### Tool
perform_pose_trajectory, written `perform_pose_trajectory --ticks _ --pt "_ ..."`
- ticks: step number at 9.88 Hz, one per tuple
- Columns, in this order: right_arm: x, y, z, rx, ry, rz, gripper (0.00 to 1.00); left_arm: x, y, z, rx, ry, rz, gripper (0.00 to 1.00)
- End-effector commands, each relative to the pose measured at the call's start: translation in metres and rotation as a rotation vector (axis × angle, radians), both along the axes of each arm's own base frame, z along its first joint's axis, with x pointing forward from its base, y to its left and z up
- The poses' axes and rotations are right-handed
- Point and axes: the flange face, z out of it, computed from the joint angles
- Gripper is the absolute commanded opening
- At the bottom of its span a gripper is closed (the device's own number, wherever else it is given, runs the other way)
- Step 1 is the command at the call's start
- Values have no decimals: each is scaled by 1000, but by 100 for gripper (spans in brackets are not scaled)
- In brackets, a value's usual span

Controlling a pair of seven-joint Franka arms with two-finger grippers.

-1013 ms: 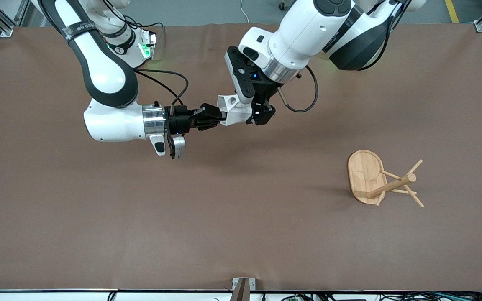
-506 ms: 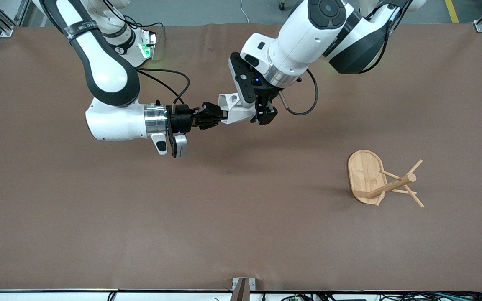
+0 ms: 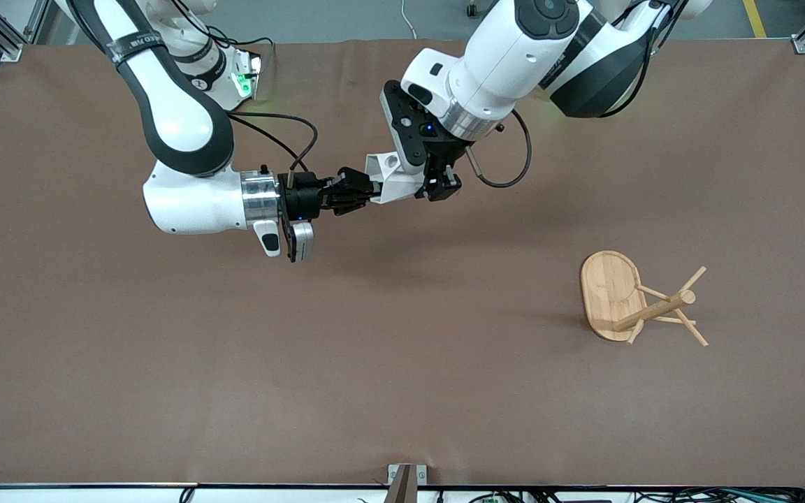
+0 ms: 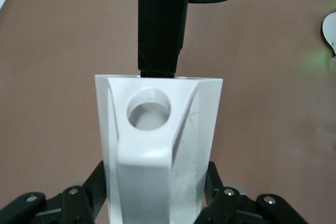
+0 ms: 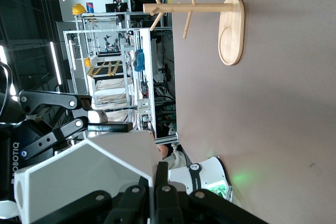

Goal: Hang cup on rack
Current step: 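Grasp the cup with the left gripper beside the right gripper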

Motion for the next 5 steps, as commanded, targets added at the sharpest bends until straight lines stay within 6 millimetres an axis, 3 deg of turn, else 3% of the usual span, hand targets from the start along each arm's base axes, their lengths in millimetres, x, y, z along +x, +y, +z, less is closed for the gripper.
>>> perform_pose_trajectory --ticks 1,2,3,5 --pt "-6 1 11 16 5 -9 4 -6 3 -17 31 86 112 0" --pt "-6 -2 9 16 26 14 68 -4 4 -20 36 91 123 0" --pt "-6 -5 9 1 19 19 100 -3 4 -21 41 87 121 0" --pt "7 -27 7 -24 5 -14 100 -3 6 -20 43 86 123 0"
